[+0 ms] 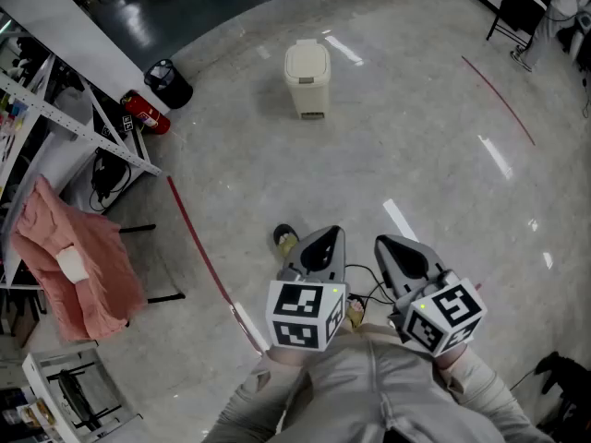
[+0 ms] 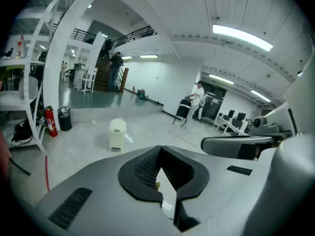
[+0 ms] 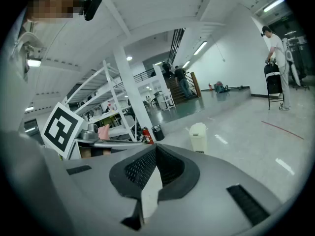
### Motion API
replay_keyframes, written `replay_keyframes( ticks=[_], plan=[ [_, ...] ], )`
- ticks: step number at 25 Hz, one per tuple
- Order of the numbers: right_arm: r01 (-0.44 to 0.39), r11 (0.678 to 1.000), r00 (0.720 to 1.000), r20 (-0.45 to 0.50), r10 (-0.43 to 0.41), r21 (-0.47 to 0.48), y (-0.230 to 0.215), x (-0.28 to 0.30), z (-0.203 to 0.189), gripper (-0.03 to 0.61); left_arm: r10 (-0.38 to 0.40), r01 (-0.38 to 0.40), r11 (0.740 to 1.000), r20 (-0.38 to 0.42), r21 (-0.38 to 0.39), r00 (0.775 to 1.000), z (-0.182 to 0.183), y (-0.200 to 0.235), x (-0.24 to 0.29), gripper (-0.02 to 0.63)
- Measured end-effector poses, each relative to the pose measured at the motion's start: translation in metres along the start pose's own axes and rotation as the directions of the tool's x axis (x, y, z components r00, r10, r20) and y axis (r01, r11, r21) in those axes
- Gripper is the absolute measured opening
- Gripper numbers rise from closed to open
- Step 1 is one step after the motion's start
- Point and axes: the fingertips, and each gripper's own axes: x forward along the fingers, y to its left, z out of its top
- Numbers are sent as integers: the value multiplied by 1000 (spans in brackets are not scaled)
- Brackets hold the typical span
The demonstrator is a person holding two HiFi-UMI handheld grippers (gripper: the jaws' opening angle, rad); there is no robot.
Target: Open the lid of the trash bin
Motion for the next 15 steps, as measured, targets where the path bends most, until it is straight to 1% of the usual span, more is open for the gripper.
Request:
replay_keyframes(
  ticks=[3, 6, 10, 12, 15],
  plan=[
    [0, 1000, 1000, -2, 0, -26, 7, -37, 0, -5, -13, 13, 1000, 16, -4, 1000, -1, -37, -27, 5],
    [6, 999, 1000, 20, -5, -35, 10, -60, 0, -4, -11, 11, 1000, 41, 5, 999, 2, -55, -46, 5],
    [-5, 999, 999, 43, 7, -51, 16, -74, 0, -5, 22, -24, 999, 51, 36, 998, 1, -55, -60, 5],
    [-13, 998, 999, 45, 16, -66, 17, -80, 1, -5, 47, -49, 998, 57, 32, 997, 3, -51, -64, 5],
    [-21, 998, 999, 45, 24, -58, 15, -83, 5, -4, 87, -90, 996, 63, 31, 994, 10, -41, -70, 5]
  ],
)
